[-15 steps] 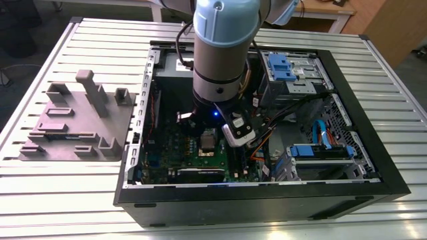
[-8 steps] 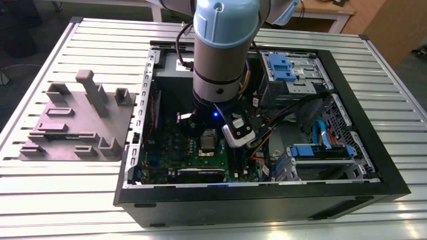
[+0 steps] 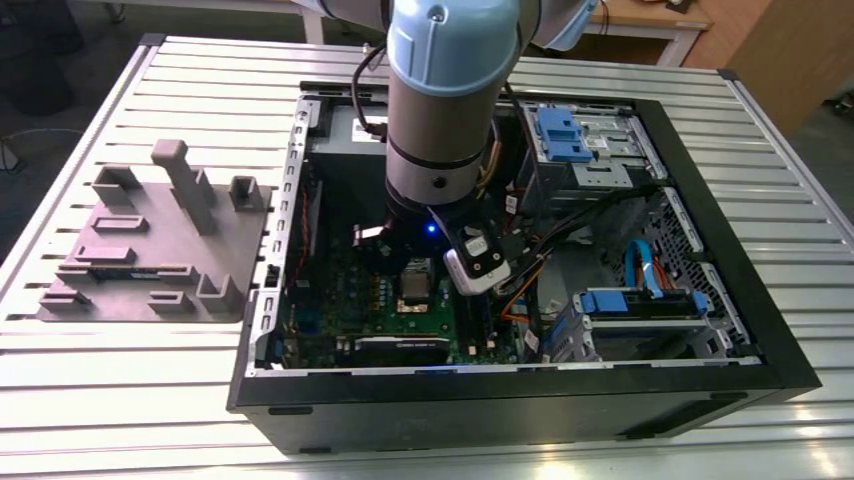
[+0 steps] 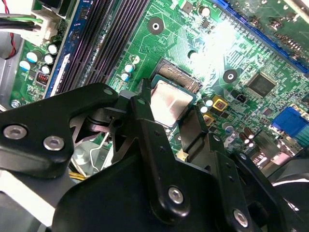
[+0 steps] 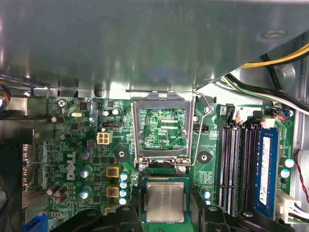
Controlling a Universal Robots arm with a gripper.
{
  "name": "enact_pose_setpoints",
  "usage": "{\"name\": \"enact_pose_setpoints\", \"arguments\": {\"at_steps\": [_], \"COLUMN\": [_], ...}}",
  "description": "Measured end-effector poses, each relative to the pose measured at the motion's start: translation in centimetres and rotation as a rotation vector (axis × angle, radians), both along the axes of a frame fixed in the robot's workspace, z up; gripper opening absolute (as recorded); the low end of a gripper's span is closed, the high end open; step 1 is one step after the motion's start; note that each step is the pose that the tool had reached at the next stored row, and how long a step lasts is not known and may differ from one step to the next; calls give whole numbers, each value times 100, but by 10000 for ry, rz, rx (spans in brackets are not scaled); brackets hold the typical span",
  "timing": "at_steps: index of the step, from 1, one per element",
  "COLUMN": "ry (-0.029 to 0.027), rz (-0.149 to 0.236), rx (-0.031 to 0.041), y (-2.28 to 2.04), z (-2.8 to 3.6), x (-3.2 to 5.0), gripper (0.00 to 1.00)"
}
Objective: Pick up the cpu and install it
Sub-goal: 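Place the cpu into insertion slot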
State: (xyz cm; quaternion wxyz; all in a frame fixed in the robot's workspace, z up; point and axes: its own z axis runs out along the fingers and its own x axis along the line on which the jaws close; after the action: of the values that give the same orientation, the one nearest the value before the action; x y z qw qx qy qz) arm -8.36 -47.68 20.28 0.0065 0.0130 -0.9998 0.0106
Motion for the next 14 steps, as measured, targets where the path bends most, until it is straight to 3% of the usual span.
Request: {"name": "enact_pose_setpoints", "arguments": {"at_steps": [5,9,14], "ry": [40,87,98], "rz": [0,0,-1], "rx": [-126,-128,-125], "y": [0,-7,-38], "z": [-22,-46,-74], "x": [-2,-7,-8], "gripper": [47,47,47]}}
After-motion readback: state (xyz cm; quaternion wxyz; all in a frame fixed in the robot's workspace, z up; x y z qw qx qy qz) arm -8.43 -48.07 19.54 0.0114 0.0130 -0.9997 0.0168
